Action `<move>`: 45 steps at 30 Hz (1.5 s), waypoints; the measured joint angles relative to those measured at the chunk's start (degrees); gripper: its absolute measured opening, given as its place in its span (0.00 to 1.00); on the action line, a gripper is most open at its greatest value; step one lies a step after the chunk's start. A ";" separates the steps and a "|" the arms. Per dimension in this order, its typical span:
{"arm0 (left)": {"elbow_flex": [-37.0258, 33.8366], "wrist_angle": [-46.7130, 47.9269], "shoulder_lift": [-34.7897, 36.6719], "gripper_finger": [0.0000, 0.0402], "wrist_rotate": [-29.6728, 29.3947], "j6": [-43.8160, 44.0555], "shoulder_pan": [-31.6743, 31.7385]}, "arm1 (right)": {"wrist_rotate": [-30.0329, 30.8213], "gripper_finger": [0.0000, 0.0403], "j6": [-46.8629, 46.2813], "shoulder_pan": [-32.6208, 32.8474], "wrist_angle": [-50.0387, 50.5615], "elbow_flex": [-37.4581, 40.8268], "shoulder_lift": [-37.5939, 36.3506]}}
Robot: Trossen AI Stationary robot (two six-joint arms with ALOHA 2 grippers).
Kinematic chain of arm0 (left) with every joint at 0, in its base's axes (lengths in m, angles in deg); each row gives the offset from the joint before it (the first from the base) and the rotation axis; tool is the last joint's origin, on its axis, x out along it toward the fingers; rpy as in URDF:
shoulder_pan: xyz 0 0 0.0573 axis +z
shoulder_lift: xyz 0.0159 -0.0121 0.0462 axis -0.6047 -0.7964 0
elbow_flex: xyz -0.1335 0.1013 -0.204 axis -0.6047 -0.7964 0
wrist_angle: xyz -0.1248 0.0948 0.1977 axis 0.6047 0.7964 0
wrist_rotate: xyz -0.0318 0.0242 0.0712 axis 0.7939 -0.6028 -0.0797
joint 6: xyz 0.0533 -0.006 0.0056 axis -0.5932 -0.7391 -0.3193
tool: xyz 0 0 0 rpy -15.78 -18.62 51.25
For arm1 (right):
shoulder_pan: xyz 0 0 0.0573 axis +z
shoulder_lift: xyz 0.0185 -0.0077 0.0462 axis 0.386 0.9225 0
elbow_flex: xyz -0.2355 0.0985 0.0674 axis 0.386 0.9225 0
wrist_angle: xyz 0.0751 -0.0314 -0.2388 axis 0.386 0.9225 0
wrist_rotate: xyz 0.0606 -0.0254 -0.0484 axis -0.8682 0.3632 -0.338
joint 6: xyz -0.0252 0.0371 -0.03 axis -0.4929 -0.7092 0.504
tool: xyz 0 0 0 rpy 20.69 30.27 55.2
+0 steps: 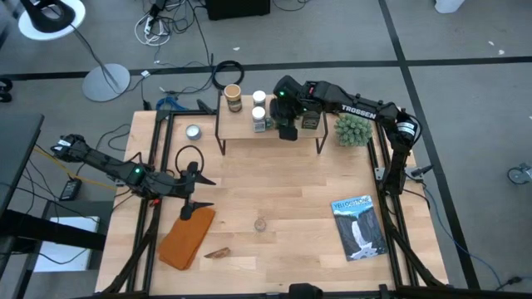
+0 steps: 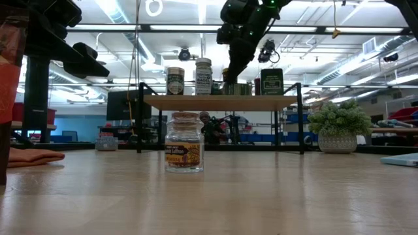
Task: Shelf spices
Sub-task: Put the green seasoning bottle on the shelf
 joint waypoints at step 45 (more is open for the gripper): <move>-0.01 -1.37 0.02 0.83 -0.01 0.01 0.00 | -3.19 0.58 -3.02 -0.54 -1.33 6.51 -0.07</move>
